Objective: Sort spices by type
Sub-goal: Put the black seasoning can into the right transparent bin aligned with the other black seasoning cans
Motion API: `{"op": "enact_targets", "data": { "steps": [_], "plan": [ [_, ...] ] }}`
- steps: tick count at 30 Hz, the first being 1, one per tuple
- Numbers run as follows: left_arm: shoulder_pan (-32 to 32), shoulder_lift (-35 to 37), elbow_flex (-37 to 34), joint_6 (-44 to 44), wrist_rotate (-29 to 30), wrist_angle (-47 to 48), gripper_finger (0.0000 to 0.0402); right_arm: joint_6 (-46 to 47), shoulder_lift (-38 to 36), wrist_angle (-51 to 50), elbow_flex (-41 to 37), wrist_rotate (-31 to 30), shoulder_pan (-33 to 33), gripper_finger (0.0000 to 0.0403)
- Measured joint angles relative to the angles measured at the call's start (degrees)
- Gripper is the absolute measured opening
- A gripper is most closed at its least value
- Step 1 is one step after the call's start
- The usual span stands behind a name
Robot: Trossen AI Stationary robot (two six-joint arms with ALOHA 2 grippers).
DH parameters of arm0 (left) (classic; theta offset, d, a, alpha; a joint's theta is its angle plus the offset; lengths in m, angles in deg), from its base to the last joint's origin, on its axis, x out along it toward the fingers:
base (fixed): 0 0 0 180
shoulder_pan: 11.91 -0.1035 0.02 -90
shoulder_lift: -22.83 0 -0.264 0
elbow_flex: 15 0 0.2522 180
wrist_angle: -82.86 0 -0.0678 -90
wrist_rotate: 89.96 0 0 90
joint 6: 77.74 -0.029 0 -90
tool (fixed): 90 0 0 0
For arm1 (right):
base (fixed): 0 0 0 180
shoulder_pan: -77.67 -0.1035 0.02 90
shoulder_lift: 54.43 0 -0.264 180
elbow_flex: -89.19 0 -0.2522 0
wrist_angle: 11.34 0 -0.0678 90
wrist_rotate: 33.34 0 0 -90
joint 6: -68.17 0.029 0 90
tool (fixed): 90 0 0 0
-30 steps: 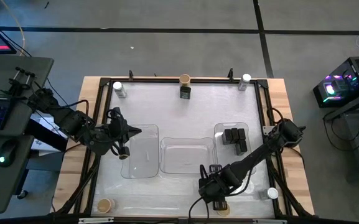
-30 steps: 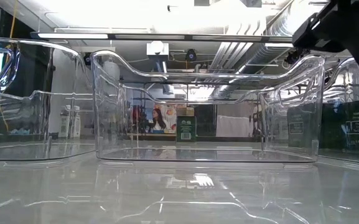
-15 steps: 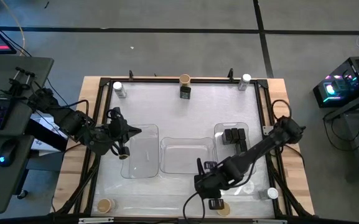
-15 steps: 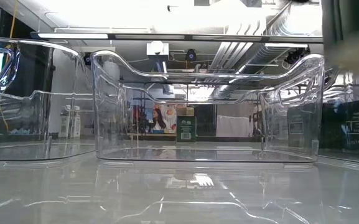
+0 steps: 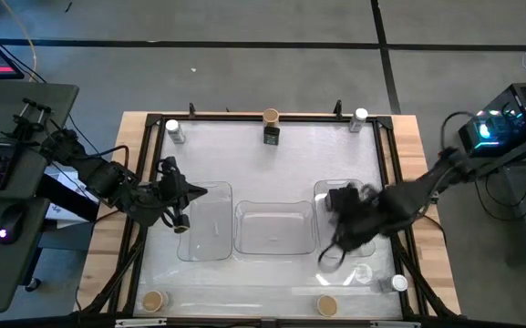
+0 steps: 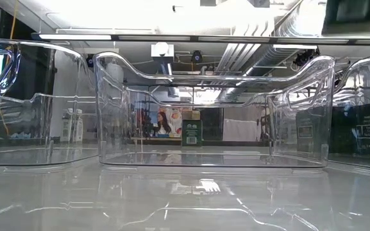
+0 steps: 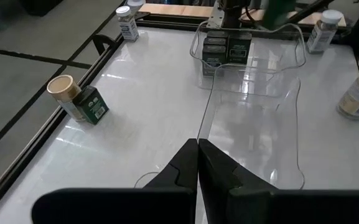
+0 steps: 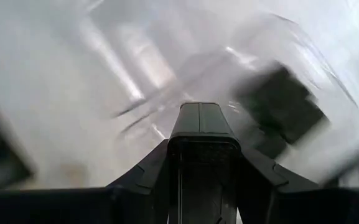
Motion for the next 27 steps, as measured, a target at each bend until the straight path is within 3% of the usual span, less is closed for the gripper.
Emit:
{"op": "enact_targets", "data": {
  "steps": [4, 11, 17, 27],
  "plan": [
    [0.0, 0.1, 0.0, 0.7, 0.0, 0.0, 0.0, 18.6, -10.6, 2.1, -15.0, 2.5, 4.3, 0.0125],
    [0.0, 0.1, 0.0, 1.1, -0.2, -0.1, 0.0, 24.1, -18.0, 25.7, -32.2, 5.3, 10.5, 0.0126],
    [0.0, 0.1, 0.0, 1.1, -0.2, -0.1, 0.0, 24.4, -14.1, 27.2, -36.1, 11.3, 12.4, 0.0126],
    [-0.4, 0.1, 0.0, 0.6, 0.2, -0.1, 0.0, 26.6, -9.6, 23.1, -35.2, 8.5, 14.4, 0.0126]
  ]
}}
